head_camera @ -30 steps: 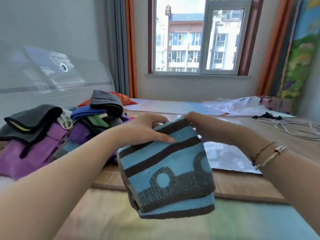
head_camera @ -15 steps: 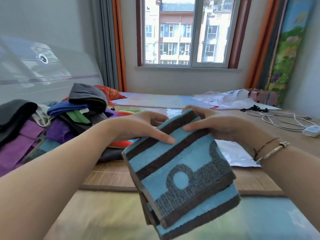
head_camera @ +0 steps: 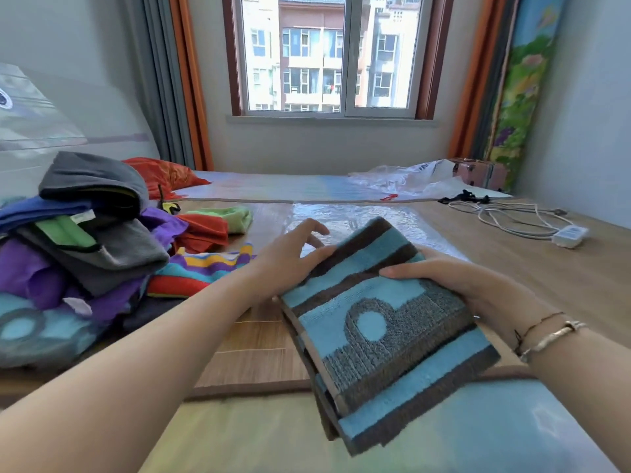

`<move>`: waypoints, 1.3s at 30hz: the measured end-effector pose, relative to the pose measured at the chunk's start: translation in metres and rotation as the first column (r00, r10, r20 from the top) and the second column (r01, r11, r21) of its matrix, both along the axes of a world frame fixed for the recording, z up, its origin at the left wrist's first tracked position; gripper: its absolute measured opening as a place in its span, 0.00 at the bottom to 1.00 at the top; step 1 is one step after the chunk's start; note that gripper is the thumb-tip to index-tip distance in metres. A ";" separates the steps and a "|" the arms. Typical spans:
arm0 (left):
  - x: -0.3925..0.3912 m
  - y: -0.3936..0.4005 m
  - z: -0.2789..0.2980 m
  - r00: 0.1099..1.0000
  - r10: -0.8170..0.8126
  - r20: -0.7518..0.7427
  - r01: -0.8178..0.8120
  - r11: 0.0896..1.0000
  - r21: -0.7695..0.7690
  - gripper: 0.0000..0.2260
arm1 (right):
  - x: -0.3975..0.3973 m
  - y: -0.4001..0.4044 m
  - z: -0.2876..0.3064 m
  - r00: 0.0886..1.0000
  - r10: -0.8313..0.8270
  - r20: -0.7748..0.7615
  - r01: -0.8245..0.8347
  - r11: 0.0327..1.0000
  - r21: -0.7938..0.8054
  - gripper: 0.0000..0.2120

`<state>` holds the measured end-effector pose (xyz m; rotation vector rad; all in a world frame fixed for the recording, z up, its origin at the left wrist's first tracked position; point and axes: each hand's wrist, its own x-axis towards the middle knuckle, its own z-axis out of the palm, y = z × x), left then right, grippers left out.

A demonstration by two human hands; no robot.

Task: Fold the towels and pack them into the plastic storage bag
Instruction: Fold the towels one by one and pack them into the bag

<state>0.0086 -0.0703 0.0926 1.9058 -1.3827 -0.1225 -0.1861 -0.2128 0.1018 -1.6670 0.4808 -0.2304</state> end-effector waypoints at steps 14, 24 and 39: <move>0.035 -0.041 -0.029 0.808 0.308 0.503 -0.341 0.940 -0.026 0.10 | -0.008 -0.028 -0.023 0.998 -0.056 0.006 0.052 0.958 0.281 0.11; 0.020 0.004 -0.007 0.949 0.299 0.099 -0.220 0.856 -0.468 0.06 | 0.032 -0.015 -0.028 0.962 0.005 -0.272 0.057 0.974 0.219 0.10; 0.009 0.044 -0.039 0.997 -0.055 -0.052 0.045 0.985 -0.168 0.22 | 0.079 0.016 -0.069 0.855 -0.426 -0.295 0.151 0.750 -0.644 0.25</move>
